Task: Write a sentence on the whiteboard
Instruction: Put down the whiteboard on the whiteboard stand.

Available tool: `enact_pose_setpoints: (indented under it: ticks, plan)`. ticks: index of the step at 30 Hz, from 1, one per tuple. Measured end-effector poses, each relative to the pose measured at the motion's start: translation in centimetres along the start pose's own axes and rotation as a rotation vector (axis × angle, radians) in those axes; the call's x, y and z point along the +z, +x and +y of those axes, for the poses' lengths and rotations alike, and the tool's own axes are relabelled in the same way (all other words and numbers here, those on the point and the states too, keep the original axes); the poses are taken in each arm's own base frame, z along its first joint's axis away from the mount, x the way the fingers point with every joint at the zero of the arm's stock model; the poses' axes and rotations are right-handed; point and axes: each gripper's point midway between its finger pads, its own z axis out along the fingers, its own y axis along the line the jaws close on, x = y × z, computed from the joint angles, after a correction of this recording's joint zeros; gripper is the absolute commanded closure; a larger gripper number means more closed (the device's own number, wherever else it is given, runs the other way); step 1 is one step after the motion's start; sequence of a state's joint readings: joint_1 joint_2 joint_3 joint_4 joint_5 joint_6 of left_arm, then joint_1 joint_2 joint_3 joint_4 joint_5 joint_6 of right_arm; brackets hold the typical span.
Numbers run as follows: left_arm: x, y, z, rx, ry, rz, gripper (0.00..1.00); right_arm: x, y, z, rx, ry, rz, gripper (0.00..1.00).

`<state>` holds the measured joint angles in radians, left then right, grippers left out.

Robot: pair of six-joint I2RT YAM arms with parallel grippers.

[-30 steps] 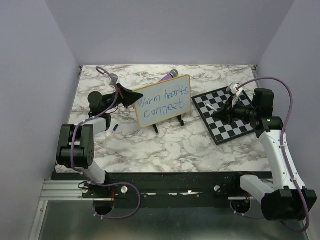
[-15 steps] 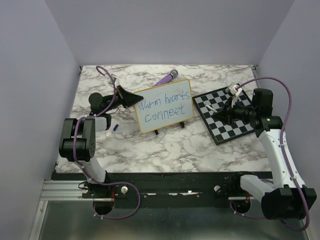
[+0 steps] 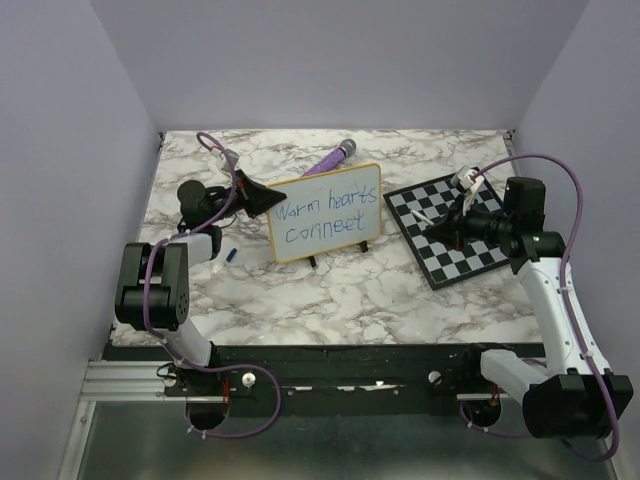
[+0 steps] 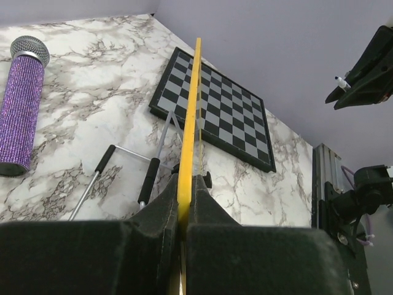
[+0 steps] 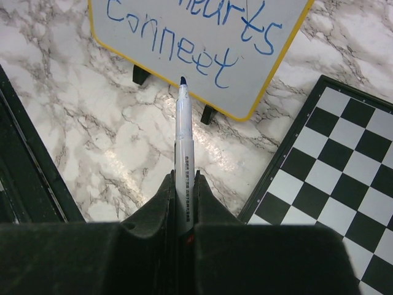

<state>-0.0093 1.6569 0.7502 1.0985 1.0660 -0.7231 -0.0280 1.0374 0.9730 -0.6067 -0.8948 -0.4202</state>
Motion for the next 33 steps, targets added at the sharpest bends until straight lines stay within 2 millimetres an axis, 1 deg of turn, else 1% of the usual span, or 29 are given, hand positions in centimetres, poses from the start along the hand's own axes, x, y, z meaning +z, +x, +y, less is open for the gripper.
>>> enact_pose_setpoints:
  ticks: [2,6,9,10,12,13,15,16,20,23,25,27,30,32,33]
  plan:
    - [0.0,0.1,0.1,0.003,0.000,0.002,0.99,0.0,0.1,0.0,0.003,-0.002,0.002,0.99]
    - [0.1,0.5,0.4,0.011,-0.006,0.010,0.88,0.1,0.1,0.0,0.005,-0.005,0.003,1.00]
    - [0.1,0.8,0.6,0.011,-0.014,0.017,0.86,0.1,0.1,0.0,0.005,-0.007,0.002,1.00]
    - [0.1,0.9,0.8,0.013,-0.020,0.019,0.82,0.1,0.1,0.0,0.005,-0.007,0.002,0.99]
    - [0.0,1.2,1.1,0.016,-0.033,0.020,0.78,0.1,0.1,0.1,0.003,-0.008,0.003,0.99]
    - [0.0,1.3,1.3,0.025,-0.040,0.021,0.74,0.1,0.1,0.1,0.003,-0.009,0.003,0.99]
    - [-0.1,1.7,1.7,0.038,-0.057,0.028,0.72,0.1,0.2,0.1,0.004,-0.012,0.005,0.99]
    - [-0.2,1.9,2.0,0.041,-0.067,0.032,0.67,0.1,0.2,0.2,0.005,-0.013,0.006,0.99]
    - [-0.7,3.1,3.1,0.052,-0.112,0.061,0.62,0.1,0.3,0.3,0.007,-0.017,0.008,0.99]
    - [-0.9,3.6,3.5,0.061,-0.129,0.080,0.60,0.1,0.3,0.3,0.006,-0.017,0.007,1.00]
    - [-1.0,3.7,3.6,0.068,-0.137,0.085,0.59,0.0,0.3,0.3,0.006,-0.017,0.007,1.00]
    - [-1.1,3.7,3.7,0.077,-0.147,0.089,0.54,0.0,0.3,0.3,0.006,-0.017,0.007,0.99]
    - [-1.1,3.6,3.7,0.096,-0.152,0.090,0.53,0.0,0.2,0.3,0.004,-0.017,0.006,0.99]
    - [-1.2,3.4,3.6,0.110,-0.158,0.092,0.46,0.0,0.2,0.3,0.004,-0.017,0.006,0.99]
    - [-1.3,3.4,3.7,0.116,-0.165,0.093,0.45,0.0,0.2,0.3,0.004,-0.017,0.006,0.99]
